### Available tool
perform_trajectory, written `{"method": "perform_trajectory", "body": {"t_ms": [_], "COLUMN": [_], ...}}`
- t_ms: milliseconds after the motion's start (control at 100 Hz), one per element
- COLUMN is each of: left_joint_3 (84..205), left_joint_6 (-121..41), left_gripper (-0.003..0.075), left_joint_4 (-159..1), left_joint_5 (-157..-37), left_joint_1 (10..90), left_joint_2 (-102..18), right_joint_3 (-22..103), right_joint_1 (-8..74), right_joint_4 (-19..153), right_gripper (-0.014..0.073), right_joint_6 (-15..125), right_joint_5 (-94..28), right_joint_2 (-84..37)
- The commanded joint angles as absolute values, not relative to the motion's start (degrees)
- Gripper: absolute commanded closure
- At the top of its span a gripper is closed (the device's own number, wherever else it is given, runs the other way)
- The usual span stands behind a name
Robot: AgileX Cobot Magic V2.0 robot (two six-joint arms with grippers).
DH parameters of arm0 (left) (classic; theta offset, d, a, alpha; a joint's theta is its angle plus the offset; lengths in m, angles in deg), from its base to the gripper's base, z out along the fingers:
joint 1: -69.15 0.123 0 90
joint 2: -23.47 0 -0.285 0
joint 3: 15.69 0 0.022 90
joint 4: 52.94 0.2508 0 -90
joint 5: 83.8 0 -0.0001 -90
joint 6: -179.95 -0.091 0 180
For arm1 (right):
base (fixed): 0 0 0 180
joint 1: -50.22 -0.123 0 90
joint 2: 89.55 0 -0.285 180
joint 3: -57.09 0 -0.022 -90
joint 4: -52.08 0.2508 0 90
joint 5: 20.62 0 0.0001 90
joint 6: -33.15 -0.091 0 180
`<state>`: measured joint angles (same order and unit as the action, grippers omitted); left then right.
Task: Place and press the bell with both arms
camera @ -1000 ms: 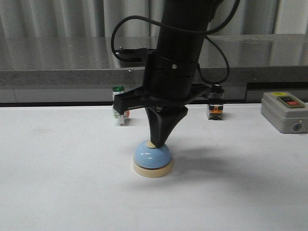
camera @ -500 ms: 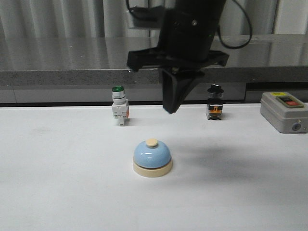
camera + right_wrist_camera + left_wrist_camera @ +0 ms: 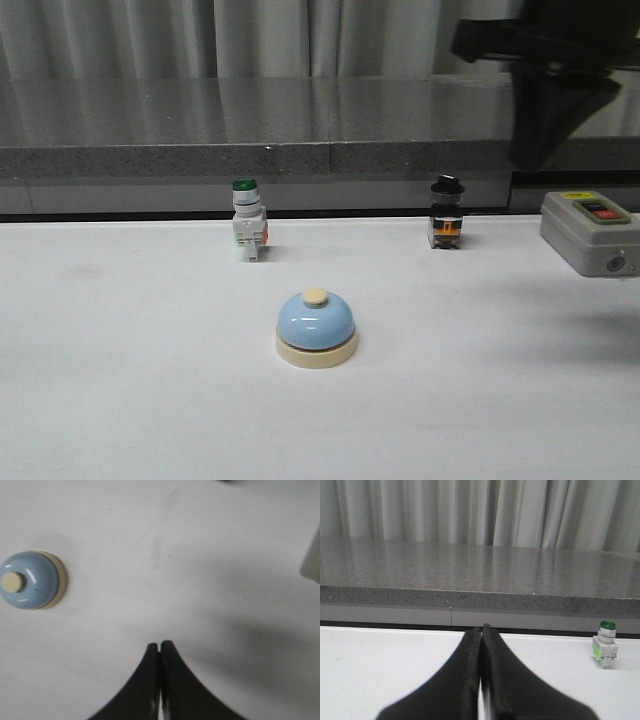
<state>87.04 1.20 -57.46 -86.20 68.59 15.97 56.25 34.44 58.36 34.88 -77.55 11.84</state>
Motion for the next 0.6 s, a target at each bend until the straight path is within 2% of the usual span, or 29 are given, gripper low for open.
{"method": "perform_trajectory", "body": {"t_ms": [0,270,590], "left_joint_3": [84.7,84.7,84.7], "left_joint_6": [1.5,1.5,1.5], "left_gripper": [0.0741,0.0741,0.0741], "left_joint_4": [-57.9,-57.9,-57.9], "left_joint_5": [-81.7,-81.7,-81.7], "left_joint_1": [68.8,68.8,68.8], "left_joint_2": [17.7,17.7,17.7], "right_joint_3": [54.7,45.8,37.5], "right_joint_1": [38.2,47.7,52.2], "right_joint_4": [58.9,58.9,58.8], "right_gripper": [0.0654,0.0654,0.0654], "right_joint_6": [34.9,34.9,34.9], "right_joint_5": [-75.5,-73.7,-72.7], "right_joint_2": [6.1,-3.3,-15.2]}}
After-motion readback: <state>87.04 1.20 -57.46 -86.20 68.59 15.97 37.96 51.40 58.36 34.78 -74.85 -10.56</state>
